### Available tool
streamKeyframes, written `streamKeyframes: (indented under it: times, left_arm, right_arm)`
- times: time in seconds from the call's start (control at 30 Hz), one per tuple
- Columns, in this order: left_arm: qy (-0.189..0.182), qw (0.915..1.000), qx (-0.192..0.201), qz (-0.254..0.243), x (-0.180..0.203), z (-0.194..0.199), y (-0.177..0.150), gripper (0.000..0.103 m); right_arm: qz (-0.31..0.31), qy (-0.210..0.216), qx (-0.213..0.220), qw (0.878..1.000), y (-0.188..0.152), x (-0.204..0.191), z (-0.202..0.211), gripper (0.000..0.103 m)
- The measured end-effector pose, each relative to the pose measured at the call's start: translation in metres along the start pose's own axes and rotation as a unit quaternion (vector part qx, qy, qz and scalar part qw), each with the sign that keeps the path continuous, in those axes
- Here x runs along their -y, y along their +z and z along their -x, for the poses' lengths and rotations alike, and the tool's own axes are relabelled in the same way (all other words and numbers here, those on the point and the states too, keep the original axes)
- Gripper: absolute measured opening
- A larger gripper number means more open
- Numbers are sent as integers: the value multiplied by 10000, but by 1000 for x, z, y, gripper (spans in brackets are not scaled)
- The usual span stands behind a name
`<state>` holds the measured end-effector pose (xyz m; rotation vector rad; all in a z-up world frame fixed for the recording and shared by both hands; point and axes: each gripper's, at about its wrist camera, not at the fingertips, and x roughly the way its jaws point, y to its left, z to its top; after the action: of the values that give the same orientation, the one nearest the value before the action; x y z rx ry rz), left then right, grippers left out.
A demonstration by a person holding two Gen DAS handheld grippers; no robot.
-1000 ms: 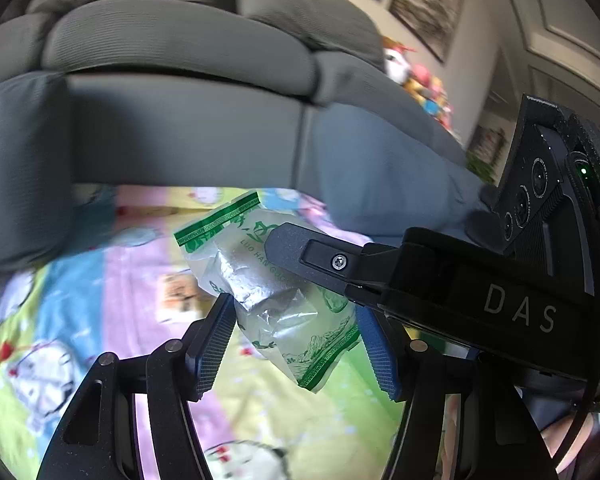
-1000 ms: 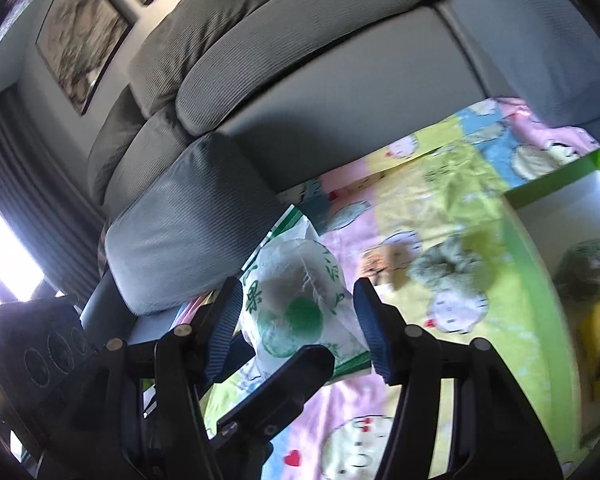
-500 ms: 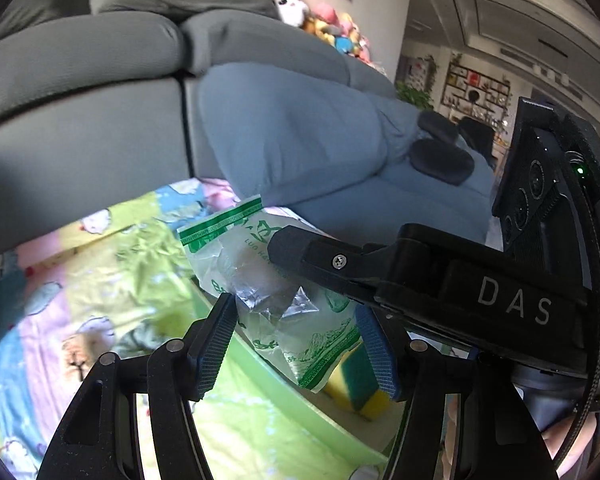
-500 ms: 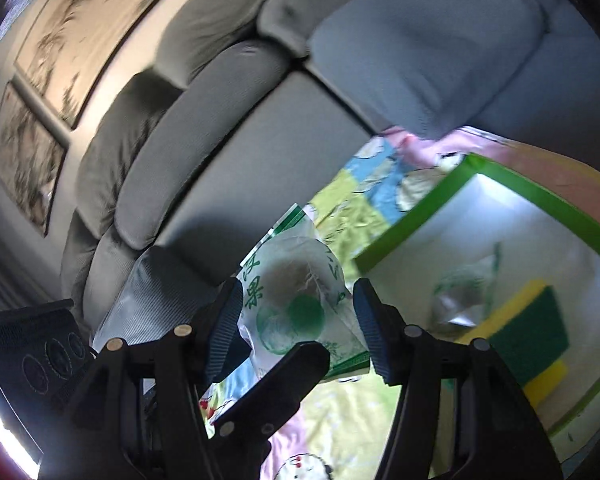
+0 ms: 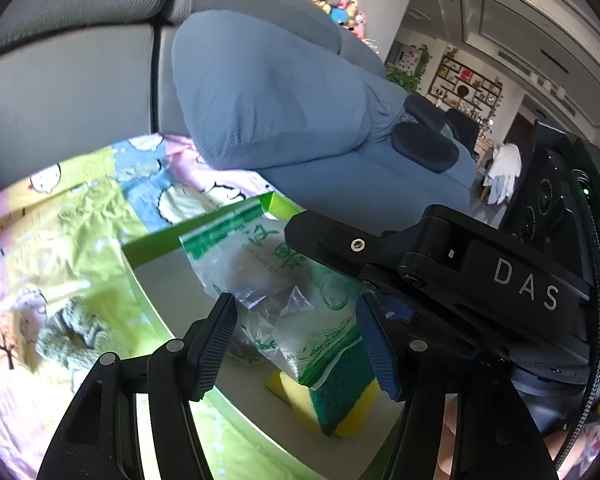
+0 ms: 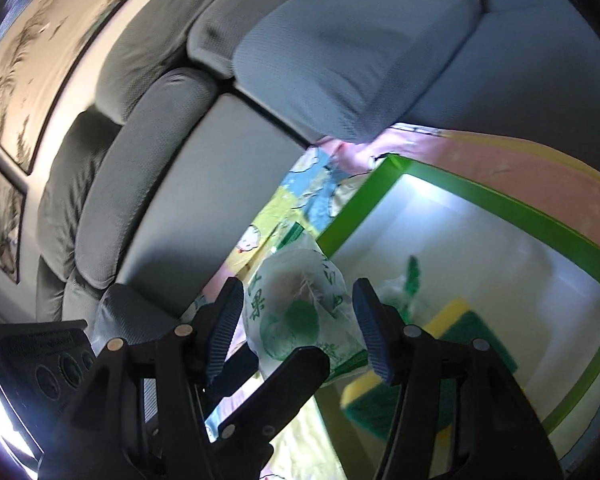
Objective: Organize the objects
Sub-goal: 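Carry the plastic bag with the right tool into the green box and release, then move the right tool to the grey-green knitted cloth and close on it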
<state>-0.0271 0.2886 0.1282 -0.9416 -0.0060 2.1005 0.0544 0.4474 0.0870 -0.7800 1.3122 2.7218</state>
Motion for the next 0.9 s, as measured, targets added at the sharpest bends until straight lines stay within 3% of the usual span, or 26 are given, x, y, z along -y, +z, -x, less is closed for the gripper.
streamKeyframes:
  times: [0.3, 0.53, 0.73, 0.8, 0.9]
  left_arm:
    - [-62, 9988, -224, 442, -10, -13, -10, 63]
    - [-54, 9980, -33, 635, -17, 9, -12, 63]
    - [342, 9950, 246, 900, -45, 52, -22, 64]
    - [576, 9912, 371, 1134, -61, 71, -28, 76]
    - [1004, 9843, 471, 1376, -85, 93, -39, 78]
  right_arm:
    - [-145, -342, -144, 9992, -3, 12, -12, 56]
    - [-38, -601, -58, 9982, -5, 8, -7, 58]
    - [184, -708, 131, 9972, -5, -4, 2, 67]
    - [305, -744, 209, 9965, -5, -11, 4, 69]
    - [492, -701, 229, 9961, -8, -23, 4, 73]
